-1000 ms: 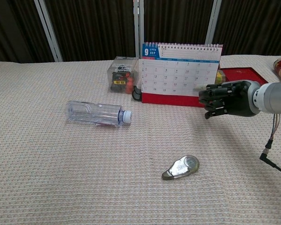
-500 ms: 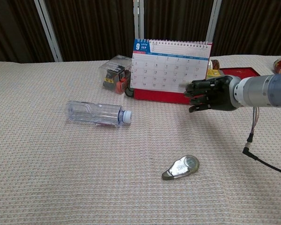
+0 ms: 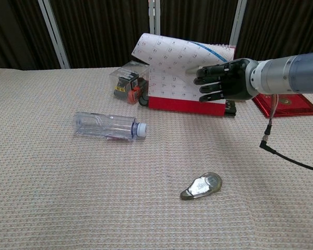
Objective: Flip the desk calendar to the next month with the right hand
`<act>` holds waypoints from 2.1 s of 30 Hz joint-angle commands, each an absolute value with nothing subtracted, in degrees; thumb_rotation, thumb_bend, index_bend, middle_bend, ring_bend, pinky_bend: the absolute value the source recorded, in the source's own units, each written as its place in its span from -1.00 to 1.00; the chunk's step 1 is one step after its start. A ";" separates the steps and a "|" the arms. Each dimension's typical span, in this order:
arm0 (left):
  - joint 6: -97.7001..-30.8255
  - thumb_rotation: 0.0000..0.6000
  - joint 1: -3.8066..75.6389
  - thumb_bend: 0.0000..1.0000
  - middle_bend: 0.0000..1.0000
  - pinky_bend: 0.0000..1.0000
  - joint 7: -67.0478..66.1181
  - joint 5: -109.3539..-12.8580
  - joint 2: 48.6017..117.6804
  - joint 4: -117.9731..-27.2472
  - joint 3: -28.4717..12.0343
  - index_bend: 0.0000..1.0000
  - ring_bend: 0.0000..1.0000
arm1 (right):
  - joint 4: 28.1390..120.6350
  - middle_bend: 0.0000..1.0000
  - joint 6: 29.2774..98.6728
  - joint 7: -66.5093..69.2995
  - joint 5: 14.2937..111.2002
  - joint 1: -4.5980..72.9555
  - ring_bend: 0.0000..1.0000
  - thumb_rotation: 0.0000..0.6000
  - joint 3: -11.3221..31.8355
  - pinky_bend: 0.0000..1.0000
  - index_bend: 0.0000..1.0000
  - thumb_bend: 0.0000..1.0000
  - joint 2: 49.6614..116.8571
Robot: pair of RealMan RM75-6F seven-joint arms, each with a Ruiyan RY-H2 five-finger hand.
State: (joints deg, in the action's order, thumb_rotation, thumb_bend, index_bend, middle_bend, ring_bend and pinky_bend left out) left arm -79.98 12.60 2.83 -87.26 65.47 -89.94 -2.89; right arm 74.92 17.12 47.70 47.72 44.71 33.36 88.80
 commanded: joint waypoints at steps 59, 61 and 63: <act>-79.46 1.00 13.03 -0.92 -1.00 -1.00 2.20 -87.39 65.48 -90.87 -2.53 -1.00 -1.00 | 78.74 -0.87 40.20 31.15 63.81 44.10 -0.99 1.00 27.20 -0.90 -1.00 -0.56 78.62; -79.52 1.00 13.01 -0.92 -1.00 -1.00 2.44 -87.37 65.42 -90.80 -2.55 -1.00 -1.00 | 80.62 -0.88 43.45 31.91 66.58 42.73 -1.00 1.00 27.15 -0.91 -1.00 -0.56 77.50; -79.58 1.00 12.96 -0.92 -1.00 -1.00 2.57 -87.26 65.37 -90.72 -2.61 -1.00 -1.00 | 81.87 -0.90 45.29 31.92 68.62 41.68 -1.00 1.00 26.57 -0.93 -1.00 -0.56 76.46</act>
